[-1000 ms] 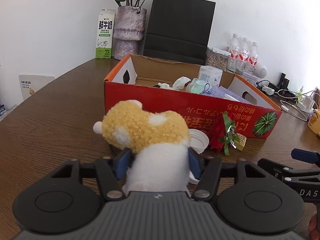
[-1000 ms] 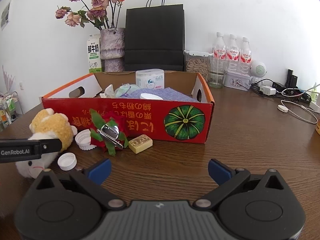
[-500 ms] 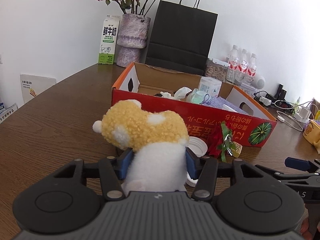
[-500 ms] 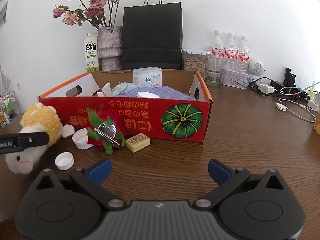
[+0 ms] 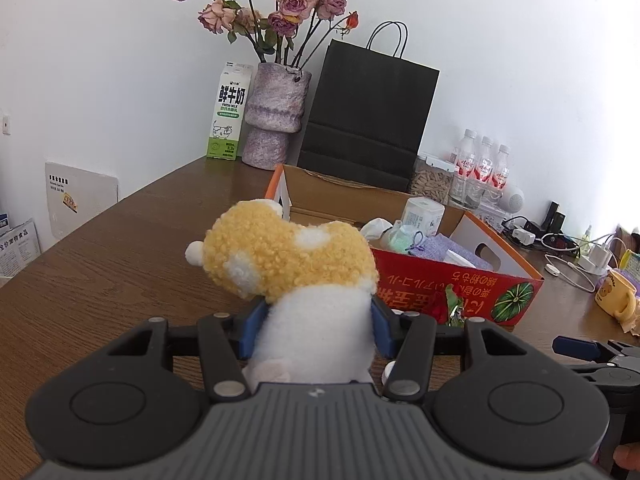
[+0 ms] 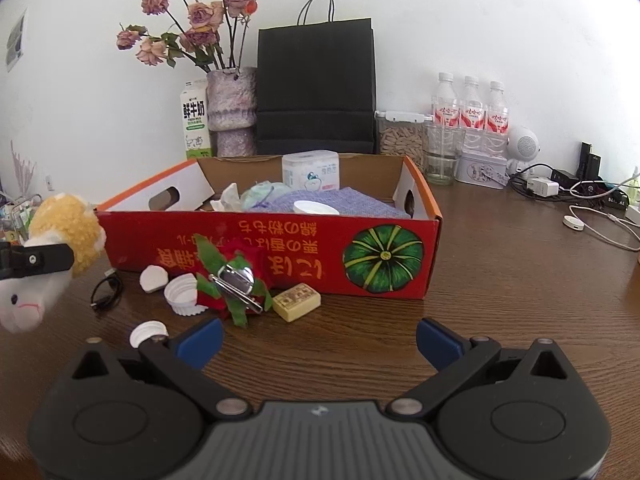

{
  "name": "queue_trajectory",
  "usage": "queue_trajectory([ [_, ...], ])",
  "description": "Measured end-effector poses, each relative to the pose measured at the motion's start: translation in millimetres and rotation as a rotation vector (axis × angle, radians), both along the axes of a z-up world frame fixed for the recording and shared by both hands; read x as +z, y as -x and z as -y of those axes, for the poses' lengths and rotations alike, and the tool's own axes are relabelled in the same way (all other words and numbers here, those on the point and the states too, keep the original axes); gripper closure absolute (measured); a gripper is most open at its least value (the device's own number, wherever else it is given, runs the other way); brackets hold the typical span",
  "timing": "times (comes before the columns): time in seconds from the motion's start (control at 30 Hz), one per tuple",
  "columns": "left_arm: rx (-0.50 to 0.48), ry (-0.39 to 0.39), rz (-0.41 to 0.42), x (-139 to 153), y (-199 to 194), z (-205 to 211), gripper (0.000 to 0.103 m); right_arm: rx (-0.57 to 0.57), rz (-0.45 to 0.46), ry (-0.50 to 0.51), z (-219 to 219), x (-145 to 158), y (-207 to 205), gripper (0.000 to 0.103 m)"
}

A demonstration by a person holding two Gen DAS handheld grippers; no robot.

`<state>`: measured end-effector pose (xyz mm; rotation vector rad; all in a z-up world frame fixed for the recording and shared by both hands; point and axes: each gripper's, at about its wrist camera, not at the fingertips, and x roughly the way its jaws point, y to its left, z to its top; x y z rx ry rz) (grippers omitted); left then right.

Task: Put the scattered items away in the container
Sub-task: 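Grasp the yellow-and-white plush sheep with left tool, then grasp the red rose ornament with right tool while left tool holds the plush sheep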

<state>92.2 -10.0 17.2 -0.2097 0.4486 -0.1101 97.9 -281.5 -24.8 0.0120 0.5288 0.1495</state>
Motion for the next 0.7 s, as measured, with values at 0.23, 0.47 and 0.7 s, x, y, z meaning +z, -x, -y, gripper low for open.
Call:
queue_trajectory([
  [0.23,0.024,0.028,0.016,2.6,2.9,-21.8,0.049,0.037,0.018,0.004,-24.0,8.4,-14.6,0.0],
  [0.47,0.043,0.044,0.017,2.9,2.9,-41.9,0.049,0.07,0.005,-0.015,-44.6,10.1,-37.6,0.002],
  [0.7,0.04,0.052,0.019,1.9,2.0,-48.2,0.049,0.055,-0.053,-0.009,-56.9,3.4,-64.4,0.024],
])
